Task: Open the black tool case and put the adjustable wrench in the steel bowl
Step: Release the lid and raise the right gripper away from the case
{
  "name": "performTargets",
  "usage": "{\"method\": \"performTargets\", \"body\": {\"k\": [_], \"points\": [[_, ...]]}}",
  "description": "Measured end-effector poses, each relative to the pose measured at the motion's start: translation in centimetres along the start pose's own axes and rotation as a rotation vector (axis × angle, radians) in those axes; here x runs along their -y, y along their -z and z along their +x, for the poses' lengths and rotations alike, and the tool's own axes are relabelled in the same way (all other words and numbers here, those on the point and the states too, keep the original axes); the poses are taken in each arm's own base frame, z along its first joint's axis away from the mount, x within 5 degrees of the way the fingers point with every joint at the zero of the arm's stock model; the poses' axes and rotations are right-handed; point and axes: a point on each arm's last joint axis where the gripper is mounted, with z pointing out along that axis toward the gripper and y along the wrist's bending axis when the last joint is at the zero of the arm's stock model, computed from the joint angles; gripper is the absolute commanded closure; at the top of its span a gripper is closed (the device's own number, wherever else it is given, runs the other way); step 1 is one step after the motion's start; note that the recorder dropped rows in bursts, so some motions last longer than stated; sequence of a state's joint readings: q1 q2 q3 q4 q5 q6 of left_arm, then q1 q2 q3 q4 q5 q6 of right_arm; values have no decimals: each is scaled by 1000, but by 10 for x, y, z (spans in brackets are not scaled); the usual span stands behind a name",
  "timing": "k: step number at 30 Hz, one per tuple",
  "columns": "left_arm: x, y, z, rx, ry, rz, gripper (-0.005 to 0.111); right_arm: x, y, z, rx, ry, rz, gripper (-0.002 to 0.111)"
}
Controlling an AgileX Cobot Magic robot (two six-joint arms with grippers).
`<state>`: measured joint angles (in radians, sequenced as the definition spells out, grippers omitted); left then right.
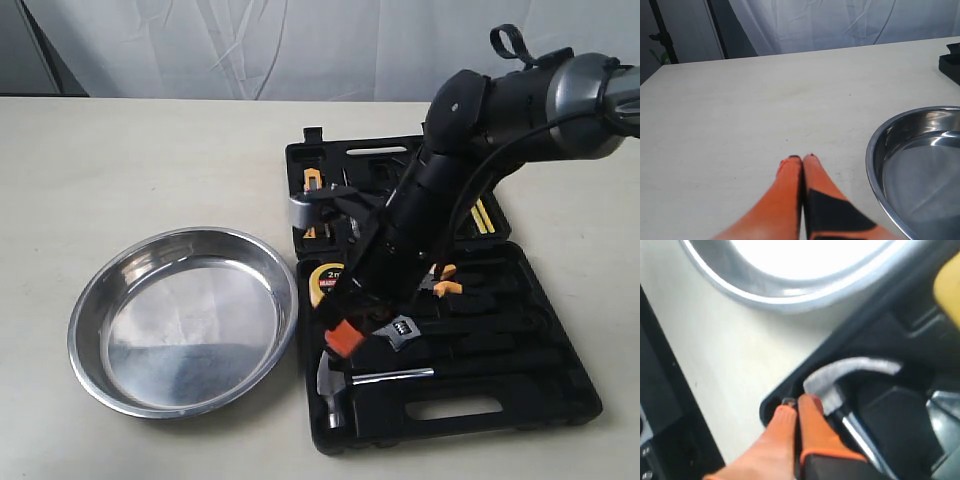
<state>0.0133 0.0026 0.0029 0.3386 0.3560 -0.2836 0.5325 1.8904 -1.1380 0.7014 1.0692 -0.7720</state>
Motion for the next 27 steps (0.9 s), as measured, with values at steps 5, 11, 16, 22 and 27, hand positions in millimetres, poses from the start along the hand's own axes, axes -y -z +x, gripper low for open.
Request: {"method": "performTargets", "body": {"k": [5, 11, 16, 22, 27], "points": [[0, 0, 0, 0, 0, 0, 107, 5, 7, -23, 216, -27, 71, 109], [0, 0, 0, 0, 0, 0, 107, 19, 26, -56, 577, -169, 213, 109], [0, 0, 0, 0, 0, 0, 107, 37, 44, -67, 819, -314, 381, 109], [0, 0, 0, 0, 0, 0, 107, 51, 58, -68, 949, -393, 516, 109], [0, 0, 0, 0, 0, 0, 107, 66, 70, -62, 981, -440, 553, 109]]}}
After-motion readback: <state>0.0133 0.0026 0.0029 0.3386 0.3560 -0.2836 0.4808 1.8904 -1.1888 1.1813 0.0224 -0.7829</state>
